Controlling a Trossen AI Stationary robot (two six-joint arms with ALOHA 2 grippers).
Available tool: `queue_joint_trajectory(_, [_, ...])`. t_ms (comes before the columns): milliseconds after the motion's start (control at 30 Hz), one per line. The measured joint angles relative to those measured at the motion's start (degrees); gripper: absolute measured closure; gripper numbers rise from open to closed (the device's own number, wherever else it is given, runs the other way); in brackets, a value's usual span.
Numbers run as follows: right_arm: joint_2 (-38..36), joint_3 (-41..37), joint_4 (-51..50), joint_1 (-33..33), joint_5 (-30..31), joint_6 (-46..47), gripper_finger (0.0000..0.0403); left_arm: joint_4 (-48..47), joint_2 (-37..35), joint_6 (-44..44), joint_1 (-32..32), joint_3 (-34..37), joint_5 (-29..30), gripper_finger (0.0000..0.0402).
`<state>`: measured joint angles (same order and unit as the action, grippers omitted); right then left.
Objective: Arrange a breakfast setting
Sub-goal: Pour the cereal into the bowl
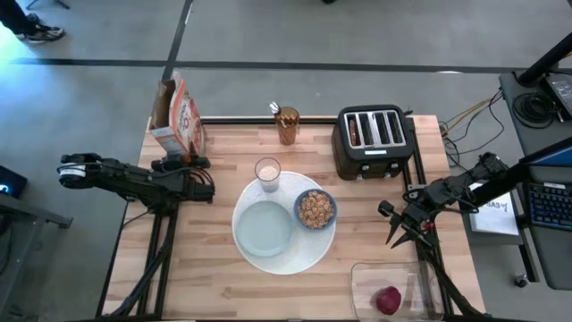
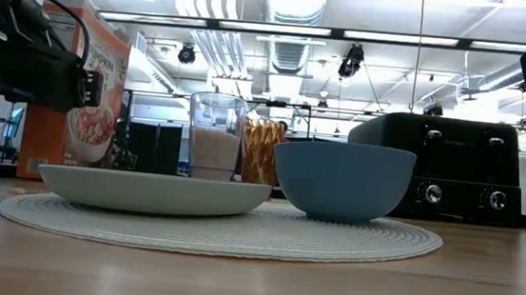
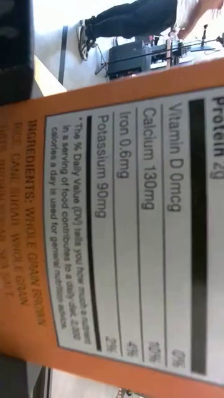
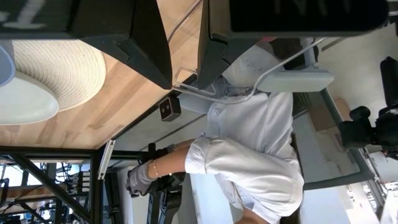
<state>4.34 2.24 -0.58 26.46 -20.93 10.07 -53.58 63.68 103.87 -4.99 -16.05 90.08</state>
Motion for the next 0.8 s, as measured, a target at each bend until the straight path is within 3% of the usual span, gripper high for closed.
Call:
queue_joint_trajectory(400, [-0.01, 0.00, 0.01, 0.02, -0.01, 0.01, 0.0335, -0.11, -0.02, -0.20, 0.82, 0.02, -2.23, 0.0062])
queue_joint_trajectory(800, [0.00, 0.00, 0.02, 0.00, 0.00, 0.00, 0.0335, -0.31, -0.02, 0.13, 3.08, 0.02, -4.66, 0.0053])
